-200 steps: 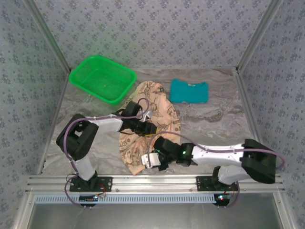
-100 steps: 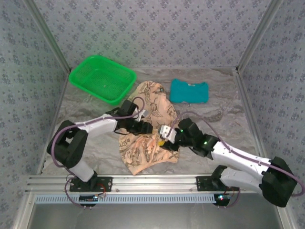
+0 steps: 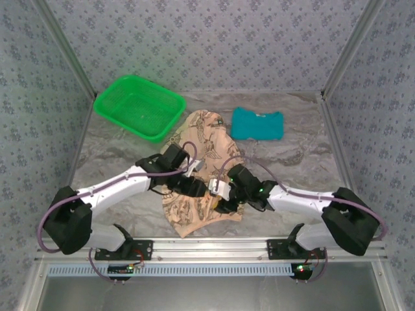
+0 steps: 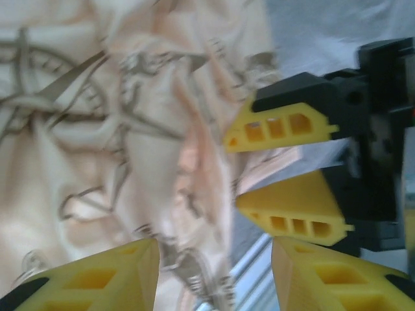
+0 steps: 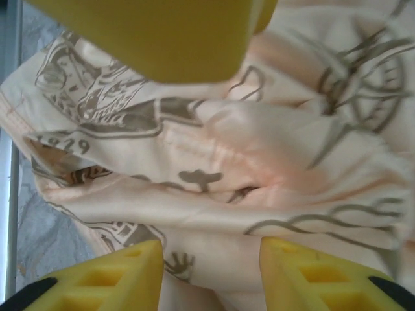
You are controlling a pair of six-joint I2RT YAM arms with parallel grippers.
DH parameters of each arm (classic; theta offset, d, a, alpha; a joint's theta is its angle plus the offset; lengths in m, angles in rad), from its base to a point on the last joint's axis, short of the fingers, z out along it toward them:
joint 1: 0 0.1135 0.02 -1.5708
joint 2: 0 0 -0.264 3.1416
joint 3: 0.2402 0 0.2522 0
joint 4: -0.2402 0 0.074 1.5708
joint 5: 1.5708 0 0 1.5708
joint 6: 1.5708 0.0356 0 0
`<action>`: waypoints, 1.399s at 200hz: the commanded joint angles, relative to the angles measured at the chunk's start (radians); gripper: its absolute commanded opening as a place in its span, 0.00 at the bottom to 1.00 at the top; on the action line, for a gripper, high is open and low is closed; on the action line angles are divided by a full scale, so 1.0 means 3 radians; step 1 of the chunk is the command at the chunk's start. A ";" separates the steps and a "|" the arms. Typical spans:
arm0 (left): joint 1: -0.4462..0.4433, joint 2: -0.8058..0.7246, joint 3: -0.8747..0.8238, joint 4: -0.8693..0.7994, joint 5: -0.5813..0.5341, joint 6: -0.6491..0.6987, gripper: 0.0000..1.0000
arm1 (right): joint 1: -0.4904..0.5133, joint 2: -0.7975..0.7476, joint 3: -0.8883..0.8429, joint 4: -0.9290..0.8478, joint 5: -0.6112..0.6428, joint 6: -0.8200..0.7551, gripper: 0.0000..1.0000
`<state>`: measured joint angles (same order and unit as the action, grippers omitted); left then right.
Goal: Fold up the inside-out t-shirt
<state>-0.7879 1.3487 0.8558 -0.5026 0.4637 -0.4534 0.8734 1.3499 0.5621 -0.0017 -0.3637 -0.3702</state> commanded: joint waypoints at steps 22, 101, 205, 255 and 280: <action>-0.0657 -0.0137 -0.0092 -0.0152 -0.0695 0.0103 0.53 | -0.0137 0.0163 -0.0070 0.0764 0.0044 0.0443 0.10; -0.0628 -0.0147 -0.0298 0.0220 -0.1221 -0.0120 0.42 | -0.0461 -0.0285 -0.0459 0.1103 -0.0316 0.0572 0.00; 0.0187 -0.0726 -0.0794 0.0794 -0.0038 -0.0170 0.47 | -0.0539 -0.0509 -0.0600 0.1341 -0.0824 0.0720 0.00; 0.0182 -0.0592 -0.0689 0.1224 0.0416 -0.0429 0.72 | -0.0556 -0.0624 -0.0562 0.1279 -0.0818 0.0750 0.00; 0.0162 -0.0430 -0.0680 0.1192 0.0472 -0.0450 0.73 | -0.0540 -0.0598 -0.0581 0.1326 -0.0798 0.0854 0.00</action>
<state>-0.7330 1.1751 0.6254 -0.1562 0.5465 -0.5785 0.7090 1.1778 0.3828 0.3782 -0.5842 -0.1543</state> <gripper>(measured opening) 0.732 0.058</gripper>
